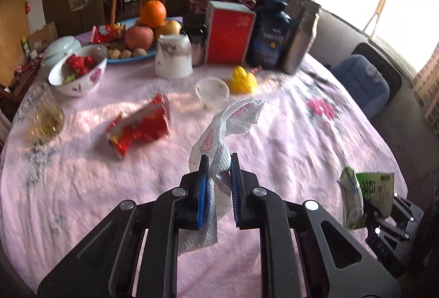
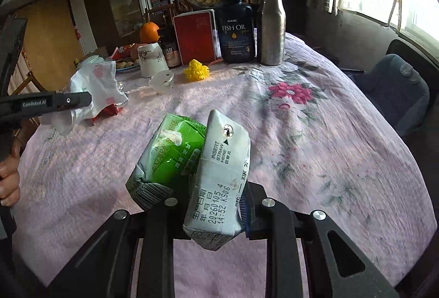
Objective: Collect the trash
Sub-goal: 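Carry the napkin and packets to the red wastebasket and open both tools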
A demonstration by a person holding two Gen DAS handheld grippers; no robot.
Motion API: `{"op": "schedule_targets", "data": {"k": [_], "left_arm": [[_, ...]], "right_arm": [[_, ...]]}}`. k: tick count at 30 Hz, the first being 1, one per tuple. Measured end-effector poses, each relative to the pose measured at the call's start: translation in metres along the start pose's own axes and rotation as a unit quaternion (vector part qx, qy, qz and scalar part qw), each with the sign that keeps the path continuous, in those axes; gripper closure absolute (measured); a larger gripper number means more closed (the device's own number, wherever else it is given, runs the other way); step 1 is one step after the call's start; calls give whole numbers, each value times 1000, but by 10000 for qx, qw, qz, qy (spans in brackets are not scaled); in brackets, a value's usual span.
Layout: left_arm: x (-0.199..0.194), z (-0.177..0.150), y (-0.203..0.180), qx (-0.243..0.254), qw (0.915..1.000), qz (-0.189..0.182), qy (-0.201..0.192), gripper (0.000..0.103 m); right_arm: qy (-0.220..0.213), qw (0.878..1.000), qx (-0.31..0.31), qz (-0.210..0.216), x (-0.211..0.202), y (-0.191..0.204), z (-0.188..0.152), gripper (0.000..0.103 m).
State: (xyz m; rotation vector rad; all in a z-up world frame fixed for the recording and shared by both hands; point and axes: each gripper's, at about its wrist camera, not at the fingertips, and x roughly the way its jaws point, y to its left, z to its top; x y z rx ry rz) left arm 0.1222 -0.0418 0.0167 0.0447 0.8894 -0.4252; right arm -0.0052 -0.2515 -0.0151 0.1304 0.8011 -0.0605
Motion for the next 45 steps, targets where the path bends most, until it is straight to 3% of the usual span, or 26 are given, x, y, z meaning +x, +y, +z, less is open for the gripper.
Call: {"op": "schedule_targets", "data": {"k": [4,10,19,22,27,31,35,38,42,45], "left_arm": [[2,-29,-21,124,9996,-168,189,87],[-11,-52,-81,753,9956,-482,264,88],[-29,-96,-211,1840,9741,-1246,408,88],[-29,-122,-267,2369,9577,-1548,525,88],[-16,-183,-365,3251,9166,-2103,995,88],[-5,-232,-432,3955,8814,-2290,1199,88],[23,-283,-481,4312,8519,-2439,1702,88],[49,-308,-503,4359,8420,-2422,2056,88],[90,-333,-528,4364,8407,-2189,2344,88],[110,-352,-539,4481,8304,-2062,2592,88]], "right_arm": [[-65,9998,129,-98,-20,-13,-18,79],[-300,9975,486,-428,-66,-52,-51,79],[-443,9847,1166,-1218,-141,-142,-129,79],[-478,9752,1482,-1570,-165,-178,-162,79],[-160,9515,2144,-2201,-194,-242,-230,79],[180,9294,2603,-2610,-200,-281,-286,79],[628,9120,3099,-2612,-187,-310,-332,79],[884,9042,3299,-2564,-171,-325,-355,79],[1108,8944,3482,-2579,-152,-343,-378,79],[1234,8894,3598,-2535,-144,-355,-387,79]]}}
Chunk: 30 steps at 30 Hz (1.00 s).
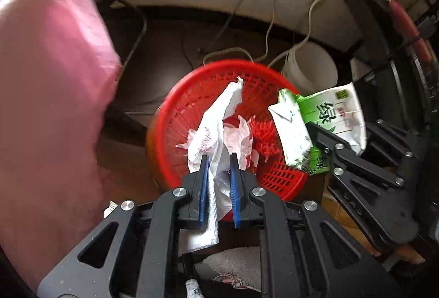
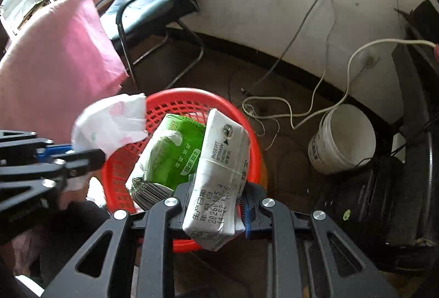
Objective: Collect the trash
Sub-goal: 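Carry the napkin and packets to the red wastebasket and open both tools, then swing both tools back over the table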
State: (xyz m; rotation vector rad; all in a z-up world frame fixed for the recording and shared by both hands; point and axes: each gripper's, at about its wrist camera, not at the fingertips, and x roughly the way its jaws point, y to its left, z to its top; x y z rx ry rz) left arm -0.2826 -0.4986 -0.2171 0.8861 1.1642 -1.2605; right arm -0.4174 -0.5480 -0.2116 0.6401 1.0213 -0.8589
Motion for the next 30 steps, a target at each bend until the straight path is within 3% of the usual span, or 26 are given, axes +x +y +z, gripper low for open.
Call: {"op": "schedule_targets", "data": {"k": [8,10,12,14,23,30], "left_arm": [[37,6,0,84,9996,6,264,87],[41,7,-3,-4,9995,-36,301,83],[43,9,2,-70,9995,-62,290,70],[37,8,3,-37,9997,32,222,68],[12,1,14,-146,9998,13,129,61],[-29,-10,23,-243,9993,179,-231,61]], "right_arm": [[293,9995,91,-58,24,-9,2,78],[272,9995,146,-41,25,-10,3,78],[234,9994,215,-108,22,-12,5,60],[170,9992,311,-197,19,-16,6,54],[8,9994,302,-176,-2,-7,7,53],[-178,9993,245,-231,-22,2,9,44]]}}
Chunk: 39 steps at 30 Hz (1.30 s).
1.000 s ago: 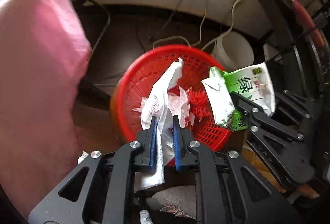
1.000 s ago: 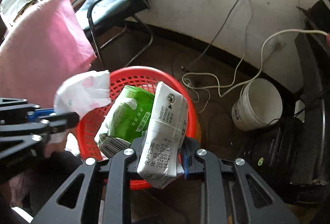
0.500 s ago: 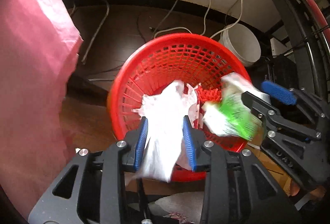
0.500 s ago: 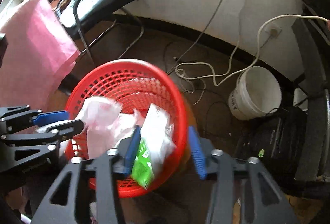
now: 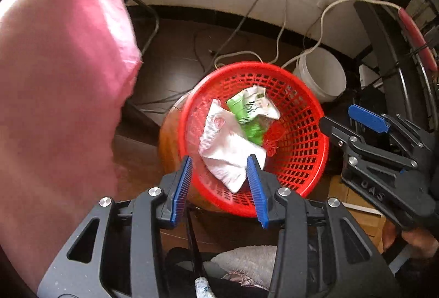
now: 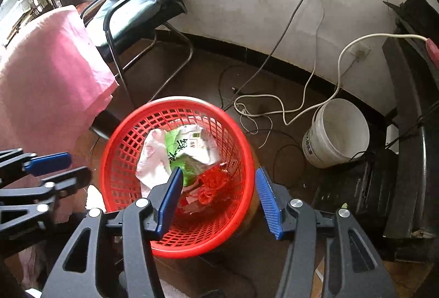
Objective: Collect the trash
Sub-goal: 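Swing both tools back over the table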
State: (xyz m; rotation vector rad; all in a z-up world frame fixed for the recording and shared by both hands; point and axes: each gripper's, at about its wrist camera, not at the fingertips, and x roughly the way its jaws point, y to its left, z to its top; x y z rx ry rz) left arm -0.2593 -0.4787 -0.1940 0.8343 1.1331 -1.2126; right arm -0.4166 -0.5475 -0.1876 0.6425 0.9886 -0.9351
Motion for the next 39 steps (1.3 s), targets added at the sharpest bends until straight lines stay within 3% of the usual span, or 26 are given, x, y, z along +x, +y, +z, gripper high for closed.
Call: {"op": "schedule_targets", "data": {"k": [2,6,9,16,23,27,32,35,39], "left_arm": [[-18,-3,4,-44,9998,18,-167,61],[-59,-14,21,-260,9974,193,-636,49],[-94,-26,43,-482,9935,314,-978,47],[-181,-65,123,-1164,9730,934,-1762,31],[-247,-121,210,-1999,9406,1507,-2295,26],[-268,-153,257,-2399,9244,1740,-2403,24],[-293,-200,315,-3015,8977,1932,-2570,21],[-307,-222,356,-3403,8766,2224,-2576,19],[-320,-250,411,-3856,8374,2911,-2555,17]], "right_arm": [[-148,9999,-22,-48,-11,4,2,42],[-372,9992,-124,-48,-32,16,7,40],[-569,9980,-263,-42,-48,31,12,35],[-1102,9899,-865,228,-89,99,27,26],[-1529,9729,-1574,731,-124,190,34,19],[-1635,9627,-1819,1156,-139,246,38,16],[-1638,9431,-2316,1736,-152,334,36,15],[-1577,9298,-2553,2130,-158,383,35,15],[-1507,9115,-2890,2510,-172,446,30,15]]}}
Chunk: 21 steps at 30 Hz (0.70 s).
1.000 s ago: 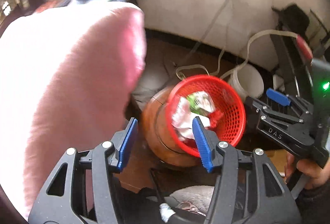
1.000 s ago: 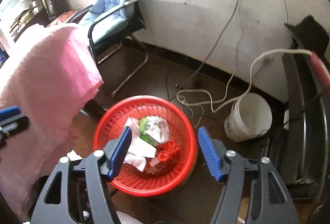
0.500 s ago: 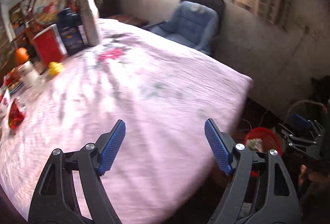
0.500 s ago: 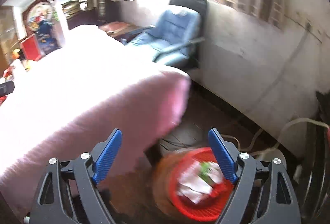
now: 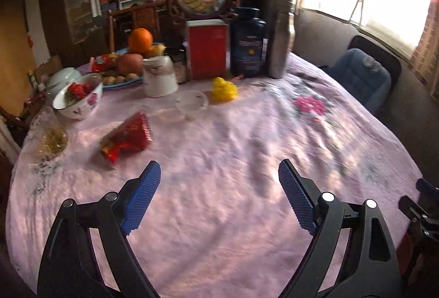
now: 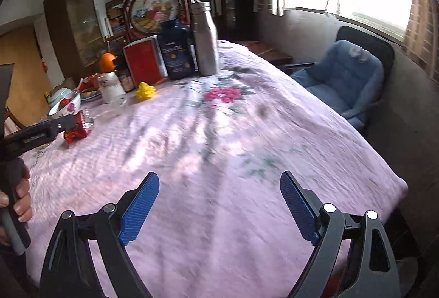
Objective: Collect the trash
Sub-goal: 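Swing both tools back over the table, then grasp the clear plastic cup with the right tool while the left tool approaches the red snack bag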
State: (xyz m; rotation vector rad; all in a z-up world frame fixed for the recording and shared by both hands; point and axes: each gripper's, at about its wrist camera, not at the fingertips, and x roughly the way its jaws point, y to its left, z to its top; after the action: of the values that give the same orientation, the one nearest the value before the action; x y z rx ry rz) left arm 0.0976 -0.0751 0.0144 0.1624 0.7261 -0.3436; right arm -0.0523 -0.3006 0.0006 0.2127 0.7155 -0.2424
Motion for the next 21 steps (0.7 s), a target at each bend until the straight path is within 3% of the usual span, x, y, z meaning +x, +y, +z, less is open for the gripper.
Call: {"op": "schedule_targets", "data": {"k": [3,8,15,21], "left_arm": [[15,8,37,-281,9980,568,-89,15],[44,3,90,-761,9914,1065,-48,15],[55,-1,123,-1052,9874,1179,123,15],[72,-3,133,-1151,9855,1178,399,15]], "right_arm": [[5,9994,-260,218,14,38,17,14],[167,9967,-684,398,51,87,42,14],[620,9936,-699,630,138,131,80,13],[951,9879,-984,732,193,178,91,13]]}}
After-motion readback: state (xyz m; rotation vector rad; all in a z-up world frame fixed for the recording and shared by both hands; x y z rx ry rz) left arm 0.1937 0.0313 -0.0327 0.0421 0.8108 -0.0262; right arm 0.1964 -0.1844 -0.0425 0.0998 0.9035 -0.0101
